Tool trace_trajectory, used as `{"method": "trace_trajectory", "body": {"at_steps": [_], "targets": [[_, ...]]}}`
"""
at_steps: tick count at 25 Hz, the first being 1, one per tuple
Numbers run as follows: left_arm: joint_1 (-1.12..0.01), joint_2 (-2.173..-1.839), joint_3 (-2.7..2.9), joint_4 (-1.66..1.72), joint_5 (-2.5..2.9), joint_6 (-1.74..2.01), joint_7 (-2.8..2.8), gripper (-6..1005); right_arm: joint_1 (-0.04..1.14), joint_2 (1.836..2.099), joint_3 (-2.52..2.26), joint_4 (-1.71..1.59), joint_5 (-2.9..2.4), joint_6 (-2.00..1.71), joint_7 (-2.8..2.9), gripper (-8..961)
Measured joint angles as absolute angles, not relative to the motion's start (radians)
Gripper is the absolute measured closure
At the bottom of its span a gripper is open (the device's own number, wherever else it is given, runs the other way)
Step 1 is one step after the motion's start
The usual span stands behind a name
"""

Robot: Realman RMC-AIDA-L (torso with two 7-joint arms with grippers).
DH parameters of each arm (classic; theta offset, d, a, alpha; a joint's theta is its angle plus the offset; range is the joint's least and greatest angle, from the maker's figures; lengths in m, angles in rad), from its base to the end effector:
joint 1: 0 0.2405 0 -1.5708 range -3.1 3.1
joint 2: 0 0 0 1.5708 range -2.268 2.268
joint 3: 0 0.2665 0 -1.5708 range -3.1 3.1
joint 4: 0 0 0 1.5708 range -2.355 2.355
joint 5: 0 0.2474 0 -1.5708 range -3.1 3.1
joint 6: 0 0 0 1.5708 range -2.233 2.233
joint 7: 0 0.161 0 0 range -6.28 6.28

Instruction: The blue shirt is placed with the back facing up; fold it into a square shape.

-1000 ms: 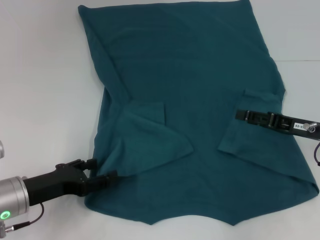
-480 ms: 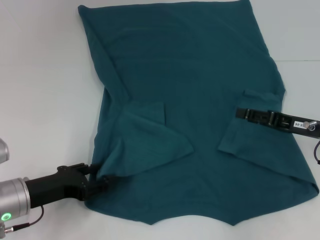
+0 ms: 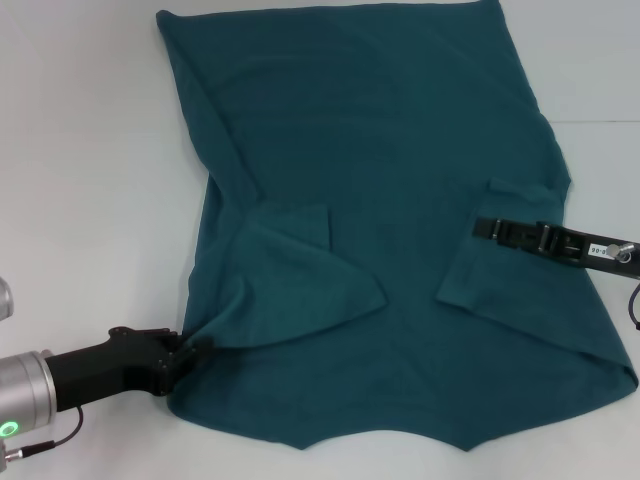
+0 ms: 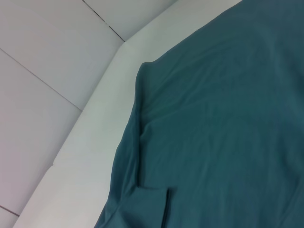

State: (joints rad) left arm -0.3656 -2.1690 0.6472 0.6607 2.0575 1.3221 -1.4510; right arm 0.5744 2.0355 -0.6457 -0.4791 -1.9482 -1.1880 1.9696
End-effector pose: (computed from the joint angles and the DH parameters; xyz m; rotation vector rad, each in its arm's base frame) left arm -0.3562 0.3307 -0.0530 -2.4494 -1.0205 -0.5515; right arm 0.3297 0.4121 -0.0209 -2.1362 1.5564 0.7627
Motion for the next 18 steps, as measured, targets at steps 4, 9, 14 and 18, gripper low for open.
{"method": "trace_trajectory", "body": {"at_steps": [4, 9, 14, 18], "targets": [[-0.365, -2.169, 0.647, 0.663, 2.059, 1.322, -1.453, 775, 0.572, 2.035, -0.646, -0.479, -1.948, -1.188, 1.97, 291], [-0.358, -2.165, 0.644, 0.676, 2.06, 1.33, -1.456, 961, 0.57, 2.035, -0.646, -0.479, -1.948, -1.188, 1.97, 291], [-0.336, -2.164, 0.606, 0.705, 2.06, 1.337, -1.458, 972, 0.569, 2.036, -0.646, -0.479, -1.948, -1.188, 1.97, 292], [-0.315, -2.161, 0.549, 0.733, 2.061, 1.366, -1.455, 972, 0.57, 2.035, -0.646, -0.478, -1.948, -1.187, 1.97, 294]]}}
